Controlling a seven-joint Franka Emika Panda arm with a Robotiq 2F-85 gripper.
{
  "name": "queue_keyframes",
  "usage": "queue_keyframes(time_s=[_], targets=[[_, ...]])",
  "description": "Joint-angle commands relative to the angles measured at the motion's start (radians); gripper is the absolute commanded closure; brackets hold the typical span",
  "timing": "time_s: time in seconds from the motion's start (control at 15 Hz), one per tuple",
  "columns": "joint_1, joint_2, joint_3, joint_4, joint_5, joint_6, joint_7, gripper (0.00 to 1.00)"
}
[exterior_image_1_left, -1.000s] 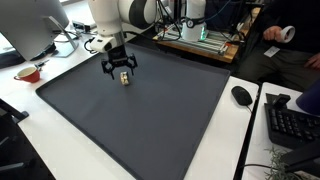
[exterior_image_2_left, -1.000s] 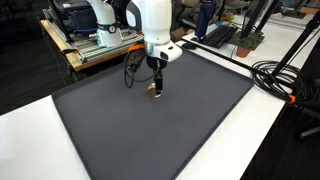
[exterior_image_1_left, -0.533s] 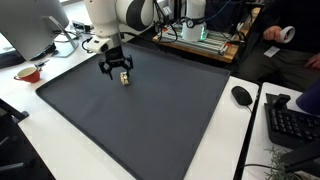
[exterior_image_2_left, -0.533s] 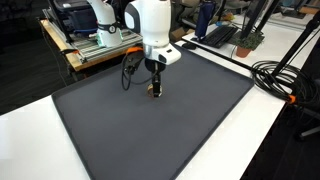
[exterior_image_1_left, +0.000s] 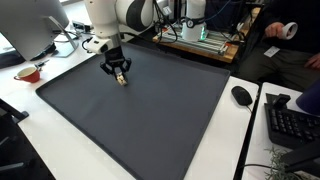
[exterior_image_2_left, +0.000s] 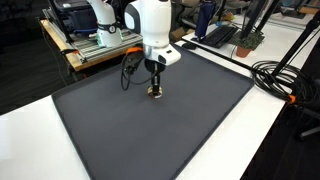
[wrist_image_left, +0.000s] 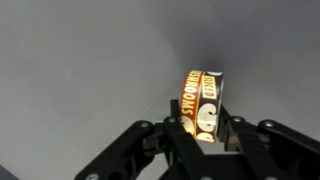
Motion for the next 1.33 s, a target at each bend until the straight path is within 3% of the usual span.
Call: queue_keyframes(time_s=[0.0, 0.6, 1.27], targets=[[-0.012, -0.006, 0.006, 0.005, -0.026, -0.010, 0.020, 0.91], [-0.006, -0.098, 0.001, -0.087, -0.048, 0.080, 0.027, 0.91], [0.028, -0.190, -0.057, -0.251, -0.197, 0.286, 0.188, 0.91]])
